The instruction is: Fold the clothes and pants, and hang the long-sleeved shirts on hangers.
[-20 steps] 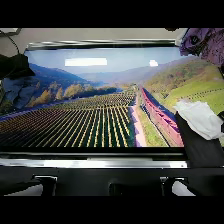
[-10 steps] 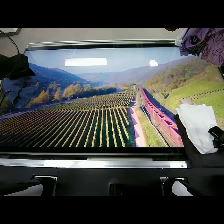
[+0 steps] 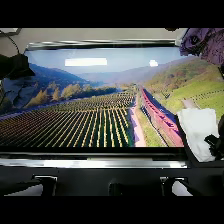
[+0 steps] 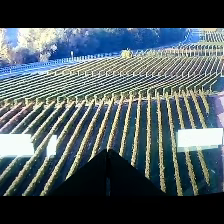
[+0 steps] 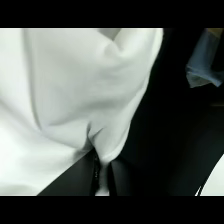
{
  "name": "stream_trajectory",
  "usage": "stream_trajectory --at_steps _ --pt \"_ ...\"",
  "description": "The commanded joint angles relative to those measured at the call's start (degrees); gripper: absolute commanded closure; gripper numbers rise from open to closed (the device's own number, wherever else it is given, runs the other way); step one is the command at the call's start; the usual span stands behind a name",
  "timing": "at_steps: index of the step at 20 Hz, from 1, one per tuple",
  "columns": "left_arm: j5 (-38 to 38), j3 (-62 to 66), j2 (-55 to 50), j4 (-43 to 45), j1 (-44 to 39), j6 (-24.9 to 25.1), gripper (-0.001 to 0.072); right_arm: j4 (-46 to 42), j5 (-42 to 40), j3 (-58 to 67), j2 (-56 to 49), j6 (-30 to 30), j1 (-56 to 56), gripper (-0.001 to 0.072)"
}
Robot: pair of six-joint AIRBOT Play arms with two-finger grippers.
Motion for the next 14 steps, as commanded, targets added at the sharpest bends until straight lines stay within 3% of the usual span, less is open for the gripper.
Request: stream_trajectory --at_steps 1,2,3,4,5,6,9,10,11,12,14 --pt "0.0 0.0 0.0 0.0 0.0 0.0 0.0686 -0.7 -0.1 -0.8 0.0 0.4 0.0 0.0677" --pt "0.0 0.0 0.0 0.0 0.0 0.0 0.0686 -0.9 -0.6 -0.8 0.0 0.4 0.0 0.0666" --pt "0.0 0.0 0.0 0.0 0.0 0.0 0.0686 -1.6 -1.6 -0.8 0.0 0.4 0.0 0.0606" --pt "0.0 0.0 0.0 0.0 0.0 0.0 0.0686 -2.9 -2.6 -0.8 0.0 0.3 0.0 0.0508" --pt "0.0 0.0 0.0 0.0 0.0 0.0 0.0686 -5.4 -3.8 -0.8 0.0 -0.1 0.0 0.0344" --pt "0.0 0.0 0.0 0.0 0.0 0.0 0.0687 -7.9 -4.0 -0.8 0.2 -1.4 0.0 0.0271" --pt "0.5 0.0 0.0 0.1 0.0 0.3 0.0686 -7.9 3.0 2.5 1.9 -6.4 0.0 0.0344" --pt "1.0 -0.1 0.0 0.1 0.0 0.5 0.0686 -4.4 7.4 4.6 2.9 -9.4 0.0 0.0424" --pt "1.2 -0.2 -0.1 0.1 0.0 0.5 0.0686 1.0 12.7 6.9 4.1 -13.1 0.0 0.0511" --pt "1.2 -0.2 -0.1 0.1 0.0 0.5 0.0686 8.4 18.6 8.9 5.2 -17.7 0.0 0.0554" --pt "1.2 -1.5 0.4 0.5 0.0 1.6 0.0687 24.5 27.5 11.0 6.8 -27.9 0.0 0.0583"
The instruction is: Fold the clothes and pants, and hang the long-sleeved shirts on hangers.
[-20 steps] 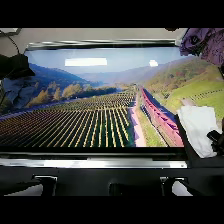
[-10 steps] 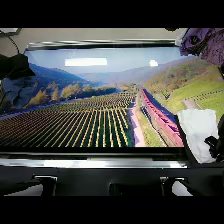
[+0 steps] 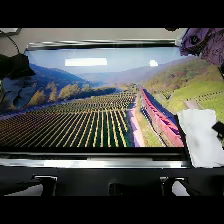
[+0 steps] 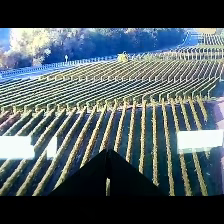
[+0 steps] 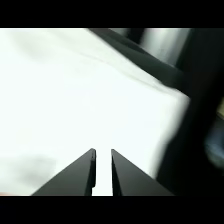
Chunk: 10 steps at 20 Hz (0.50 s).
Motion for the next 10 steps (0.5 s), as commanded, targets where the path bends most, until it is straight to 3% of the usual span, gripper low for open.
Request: stream_trajectory --at_steps 1,3,6,10 --pt "0.4 -2.7 1.0 1.1 0.0 1.5 0.0687 26.7 16.8 3.9 2.6 -17.1 0.5 0.0594" --pt "1.9 -8.4 3.6 3.1 0.0 2.2 0.0687 31.8 18.0 3.9 2.8 -21.7 5.4 0.0602" --pt "8.7 -21.2 11.2 4.3 0.0 4.2 0.0687 29.5 18.4 3.9 2.8 -26.5 20.2 0.0678" --pt "15.9 -37.0 21.2 4.5 0.0 6.3 0.0687 19.9 20.0 3.9 2.8 -21.9 37.9 0.0678"
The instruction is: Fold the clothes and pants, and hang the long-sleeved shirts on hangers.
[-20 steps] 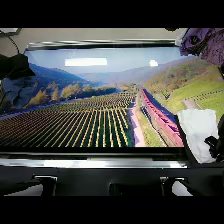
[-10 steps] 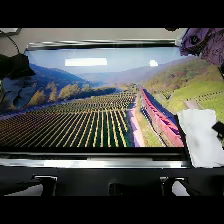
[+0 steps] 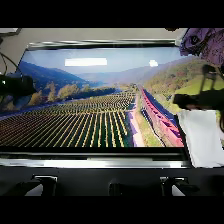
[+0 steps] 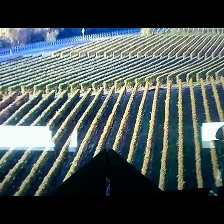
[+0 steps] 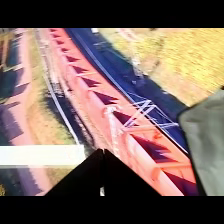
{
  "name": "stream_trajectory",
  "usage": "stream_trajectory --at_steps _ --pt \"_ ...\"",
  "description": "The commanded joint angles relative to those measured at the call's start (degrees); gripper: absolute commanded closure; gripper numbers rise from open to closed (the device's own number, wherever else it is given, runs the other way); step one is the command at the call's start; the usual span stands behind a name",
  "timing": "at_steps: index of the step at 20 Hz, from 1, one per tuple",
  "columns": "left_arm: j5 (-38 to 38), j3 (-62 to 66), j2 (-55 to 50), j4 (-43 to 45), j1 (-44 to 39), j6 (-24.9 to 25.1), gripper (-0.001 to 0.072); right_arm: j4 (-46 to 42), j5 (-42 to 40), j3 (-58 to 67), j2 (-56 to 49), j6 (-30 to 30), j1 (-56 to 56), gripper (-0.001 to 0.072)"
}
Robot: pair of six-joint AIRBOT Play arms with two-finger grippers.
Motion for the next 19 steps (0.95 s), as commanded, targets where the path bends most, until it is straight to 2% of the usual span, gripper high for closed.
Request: stream_trajectory --at_steps 1,4,19 --pt "7.7 -13.4 8.2 0.7 0.0 1.6 0.0687 -5.6 2.5 0.2 0.1 2.0 13.4 0.0678" --pt "9.4 -16.8 9.9 0.7 0.0 1.5 0.0686 -5.7 3.7 0.2 0.1 2.2 16.7 0.0676" --pt "9.3 -16.8 9.8 0.6 0.0 1.3 0.0683 -5.2 2.2 0.2 0.1 2.2 16.7 0.0676"
